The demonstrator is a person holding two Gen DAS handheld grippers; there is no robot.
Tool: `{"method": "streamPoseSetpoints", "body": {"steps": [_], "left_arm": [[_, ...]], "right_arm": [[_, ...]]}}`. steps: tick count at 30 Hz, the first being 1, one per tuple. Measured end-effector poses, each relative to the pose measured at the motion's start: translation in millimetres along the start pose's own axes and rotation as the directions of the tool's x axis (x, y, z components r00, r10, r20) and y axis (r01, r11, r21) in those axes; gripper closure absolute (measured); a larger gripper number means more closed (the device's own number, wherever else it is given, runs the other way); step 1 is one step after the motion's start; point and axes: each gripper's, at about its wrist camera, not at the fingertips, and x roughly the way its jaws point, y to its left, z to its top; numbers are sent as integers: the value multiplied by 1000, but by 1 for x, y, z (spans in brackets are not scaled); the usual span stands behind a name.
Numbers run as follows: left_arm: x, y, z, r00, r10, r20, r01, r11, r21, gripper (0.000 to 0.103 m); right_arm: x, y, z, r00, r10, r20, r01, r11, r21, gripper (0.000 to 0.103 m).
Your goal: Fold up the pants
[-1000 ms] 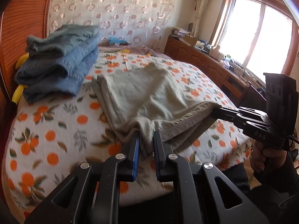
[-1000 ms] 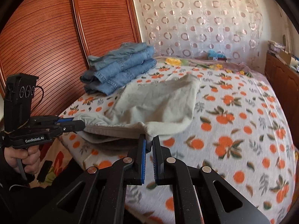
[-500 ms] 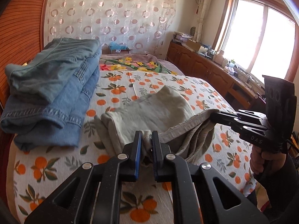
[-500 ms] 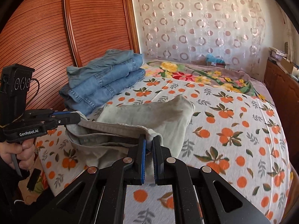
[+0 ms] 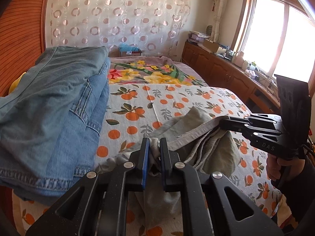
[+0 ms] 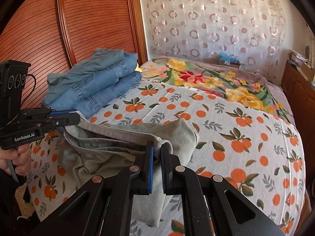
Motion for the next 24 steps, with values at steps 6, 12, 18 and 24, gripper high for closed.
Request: {"method": "streamPoseSetpoints", "body": {"steps": [6,12,18,24], "left_arm": [[5,1,4,999,15,-28,-14,1000,13,86],[5,6,-3,999,5,-53,-4,1000,8,65],[1,6,-11,998,2,-66,-1,1000,12,61],[8,7,-14,996,-3,-92,5,1000,19,59]], "right_arm": [[16,-10,5,1000,9,-17,-9,1000,24,93],[12,-16,7,1000,-4,-15,5,999,44,76],[3,-20,0,1000,-3,-10,3,999,52,70],[-2,-16,-8,999,10,-37,-9,999,33,68]]}}
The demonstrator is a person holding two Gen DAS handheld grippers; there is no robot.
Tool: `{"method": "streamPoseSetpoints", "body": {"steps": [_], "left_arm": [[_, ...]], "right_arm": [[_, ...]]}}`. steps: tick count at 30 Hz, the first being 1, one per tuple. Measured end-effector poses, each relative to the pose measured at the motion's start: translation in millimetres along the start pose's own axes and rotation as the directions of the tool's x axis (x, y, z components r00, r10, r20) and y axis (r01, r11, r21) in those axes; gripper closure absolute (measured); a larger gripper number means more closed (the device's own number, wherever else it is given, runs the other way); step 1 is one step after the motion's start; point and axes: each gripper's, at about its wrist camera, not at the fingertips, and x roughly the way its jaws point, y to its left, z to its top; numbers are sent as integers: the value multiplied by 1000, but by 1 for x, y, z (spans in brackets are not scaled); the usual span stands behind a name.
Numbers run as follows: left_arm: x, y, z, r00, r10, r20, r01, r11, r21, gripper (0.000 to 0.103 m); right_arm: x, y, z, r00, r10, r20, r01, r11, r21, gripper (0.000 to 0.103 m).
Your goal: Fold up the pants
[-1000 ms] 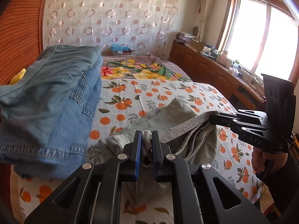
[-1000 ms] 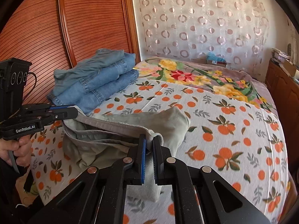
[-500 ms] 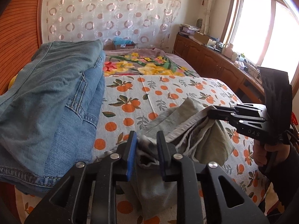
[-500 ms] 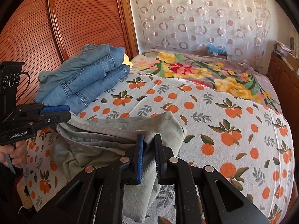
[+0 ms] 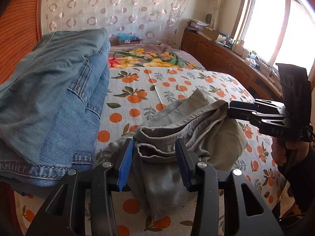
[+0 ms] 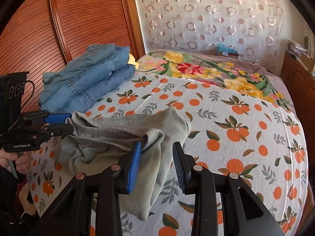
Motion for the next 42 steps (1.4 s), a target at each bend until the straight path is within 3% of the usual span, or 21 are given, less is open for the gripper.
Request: {"method": "streamPoseSetpoints", "body": {"steps": [9,23,25,27,29,35,42], "left_arm": [[5,3,3,1000,3,1,-3,1000,-15,59],[-8,7,1,1000,-3,21,3,1000,-27,59],[-6,8,-1,1000,-3,15,3,1000,-30,59],[-2,8,-2,1000,-3,6,3,1000,-31,59],[0,7,-2,1000,-3,-1,3,1000,-29,59],[7,6,0,1000,-6,-8,5,1000,-27,59],[21,4,5,1000,12,-24,-12,1000,-15,59]], "right_arm": [[-6,2,-2,1000,4,-15,-4,1000,-17,64],[28,-2,22,997,15,-70,-20,998,-65,63],[31,-6,23,996,37,-76,-41,998,-54,71],[31,-7,23,997,46,-69,-50,998,-48,92],[28,-9,24,997,57,-47,-58,997,-40,96],[14,-20,28,998,8,64,-9,1000,14,98],[29,-19,26,999,-29,18,29,1000,2,98]]}}
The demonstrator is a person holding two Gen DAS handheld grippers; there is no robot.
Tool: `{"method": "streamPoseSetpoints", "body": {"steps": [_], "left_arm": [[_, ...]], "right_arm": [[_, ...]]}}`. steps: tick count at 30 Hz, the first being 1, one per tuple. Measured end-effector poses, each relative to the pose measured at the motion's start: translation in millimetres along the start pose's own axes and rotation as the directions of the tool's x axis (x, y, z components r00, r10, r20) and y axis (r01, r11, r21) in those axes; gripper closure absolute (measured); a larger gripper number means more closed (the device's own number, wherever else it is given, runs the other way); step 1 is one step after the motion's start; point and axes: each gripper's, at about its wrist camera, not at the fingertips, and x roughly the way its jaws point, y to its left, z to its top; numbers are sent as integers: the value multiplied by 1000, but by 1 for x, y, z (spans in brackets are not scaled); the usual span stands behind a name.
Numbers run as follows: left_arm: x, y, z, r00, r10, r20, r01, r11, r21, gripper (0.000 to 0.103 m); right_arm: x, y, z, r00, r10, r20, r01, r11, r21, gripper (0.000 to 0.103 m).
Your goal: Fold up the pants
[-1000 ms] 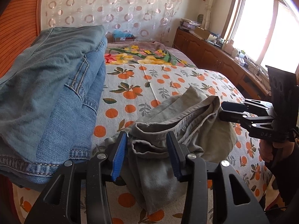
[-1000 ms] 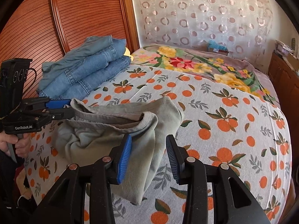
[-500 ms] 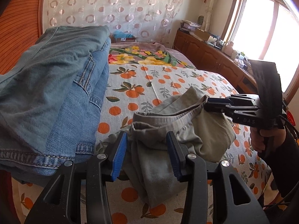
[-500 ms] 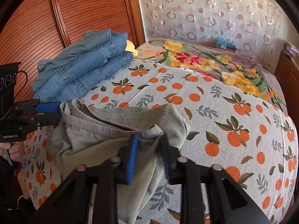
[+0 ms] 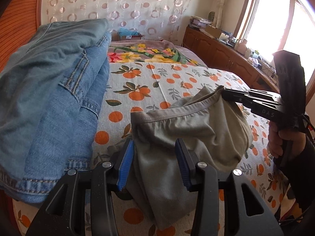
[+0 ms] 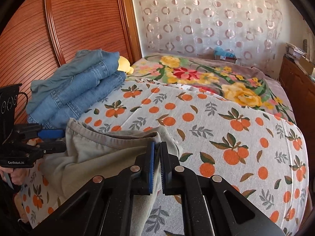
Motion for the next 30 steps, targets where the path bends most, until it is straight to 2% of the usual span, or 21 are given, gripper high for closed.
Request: {"method": "streamPoseSetpoints", "body": {"steps": [4,6,8,10,13,19,21,22,23,25,26,28,30], "left_arm": [[8,0,0,1000,23,-7,-23,1000,8,59],[10,1,-1,1000,27,-9,-27,1000,16,69],[9,1,-3,1000,27,1,-27,999,21,88],[3,4,-2,999,21,34,-22,1000,12,94],[-15,9,4,992,64,112,-63,998,-9,94],[-26,8,6,992,52,114,-53,999,8,94],[-28,6,3,993,42,108,-43,999,5,94],[-29,5,1,994,33,103,-33,999,2,92],[-31,5,-2,995,24,99,-24,1000,-1,84],[-32,3,-8,996,12,85,-12,1000,-4,76],[-33,2,-12,997,5,81,-5,1000,-1,67],[-35,1,-22,997,12,76,-13,1000,7,54],[-37,0,-29,998,13,69,-14,1000,11,54]], "right_arm": [[-5,1,4,1000,-8,-13,8,1000,9,94],[-12,1,3,1000,-28,-11,28,1000,4,92],[-21,2,-1,999,-36,-16,36,999,5,87],[-29,4,-7,999,-43,-22,43,999,9,80],[-37,7,-15,998,-39,-39,39,999,10,77],[-54,10,-29,998,-30,-60,32,999,30,73],[-62,10,-36,998,-21,-60,24,999,44,68],[-66,11,-40,998,-17,-59,20,998,52,67],[-69,12,-44,998,-14,-60,17,998,57,66],[-71,14,-52,998,-8,-67,12,998,61,64],[-73,15,-54,997,-3,-72,8,998,61,64],[-75,17,-60,997,12,-80,-7,998,57,63],[-75,19,-64,996,13,-91,-9,999,43,63]]}}
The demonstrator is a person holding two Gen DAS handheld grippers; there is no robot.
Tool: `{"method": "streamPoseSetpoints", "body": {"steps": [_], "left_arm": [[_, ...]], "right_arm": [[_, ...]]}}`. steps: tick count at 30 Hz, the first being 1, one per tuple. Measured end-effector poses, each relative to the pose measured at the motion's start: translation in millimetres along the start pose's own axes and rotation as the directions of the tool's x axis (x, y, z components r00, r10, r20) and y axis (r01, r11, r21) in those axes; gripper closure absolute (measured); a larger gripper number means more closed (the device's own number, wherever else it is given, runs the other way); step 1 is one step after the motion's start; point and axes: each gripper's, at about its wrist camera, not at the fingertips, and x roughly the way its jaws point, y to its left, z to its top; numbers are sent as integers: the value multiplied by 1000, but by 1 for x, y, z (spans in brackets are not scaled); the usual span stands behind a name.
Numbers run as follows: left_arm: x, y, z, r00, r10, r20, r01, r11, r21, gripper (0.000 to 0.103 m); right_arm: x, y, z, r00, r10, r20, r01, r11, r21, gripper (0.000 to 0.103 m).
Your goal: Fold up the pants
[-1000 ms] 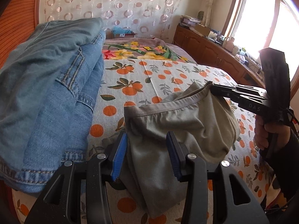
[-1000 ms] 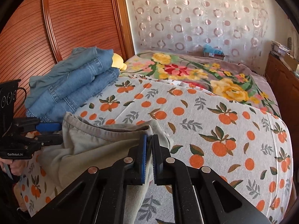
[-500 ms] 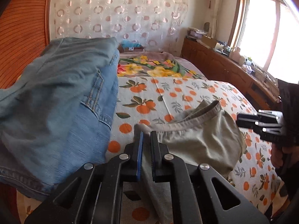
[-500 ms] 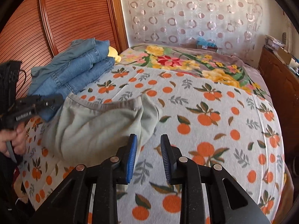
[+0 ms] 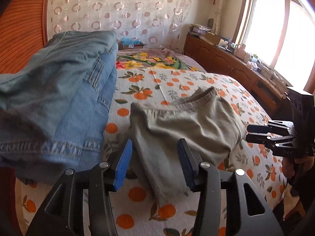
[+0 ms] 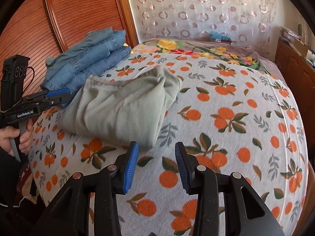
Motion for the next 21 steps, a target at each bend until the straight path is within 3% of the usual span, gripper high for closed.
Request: {"method": "streamPoseSetpoints", "body": {"steps": [8,15,21], "left_arm": [[-7,-4,-35,997,-13,-78,14,1000,13,54],[-3,-11,-45,994,-25,-107,27,999,17,54],[1,-14,-43,994,-35,-106,39,999,31,77]], "right_arm": [[8,6,3,1000,-2,-15,2,999,-39,63],[21,9,12,1000,0,-23,-2,998,-61,63],[26,11,12,1000,4,-24,-5,997,-81,65]]}}
